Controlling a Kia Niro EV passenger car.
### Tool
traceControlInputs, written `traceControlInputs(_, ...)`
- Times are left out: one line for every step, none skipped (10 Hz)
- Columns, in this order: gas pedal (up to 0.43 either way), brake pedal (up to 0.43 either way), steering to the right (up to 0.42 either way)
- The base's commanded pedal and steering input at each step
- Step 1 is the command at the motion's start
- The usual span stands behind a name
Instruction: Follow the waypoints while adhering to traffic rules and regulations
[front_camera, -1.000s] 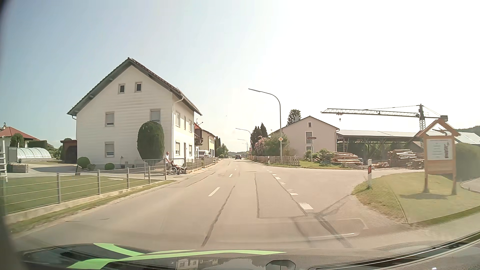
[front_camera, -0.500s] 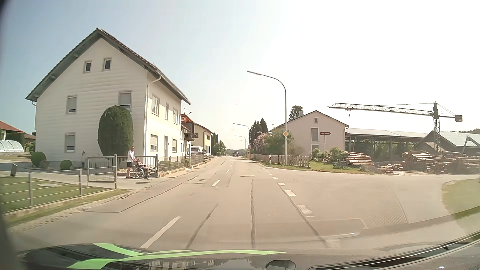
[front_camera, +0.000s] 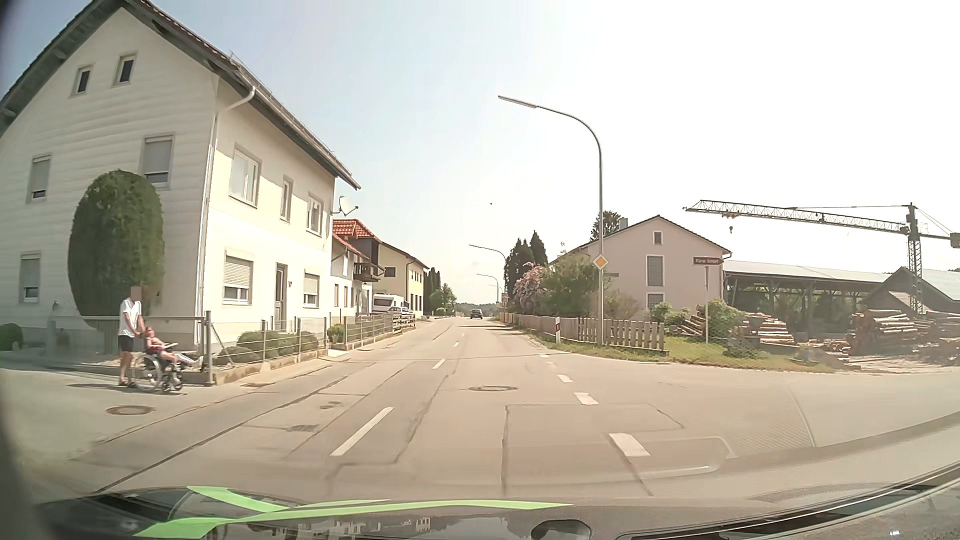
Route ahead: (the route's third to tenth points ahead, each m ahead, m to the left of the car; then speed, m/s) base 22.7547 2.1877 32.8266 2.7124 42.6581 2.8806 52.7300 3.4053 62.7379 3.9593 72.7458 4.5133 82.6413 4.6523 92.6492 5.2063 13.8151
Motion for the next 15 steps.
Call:
traceControlInputs(0.130,0.000,-0.017)
traceControlInputs(0.130,0.000,-0.016)
traceControlInputs(0.130,0.000,-0.016)
traceControlInputs(0.130,0.000,-0.016)
traceControlInputs(0.138,0.000,-0.016)
traceControlInputs(0.138,0.000,-0.016)
traceControlInputs(0.157,0.000,-0.016)
traceControlInputs(0.157,0.000,-0.016)
traceControlInputs(0.169,0.000,-0.015)
traceControlInputs(0.177,0.000,-0.012)
traceControlInputs(0.177,0.000,-0.011)
traceControlInputs(0.177,0.000,-0.010)
traceControlInputs(0.177,0.000,-0.010)
traceControlInputs(0.177,0.000,-0.011)
traceControlInputs(0.177,0.000,-0.010)
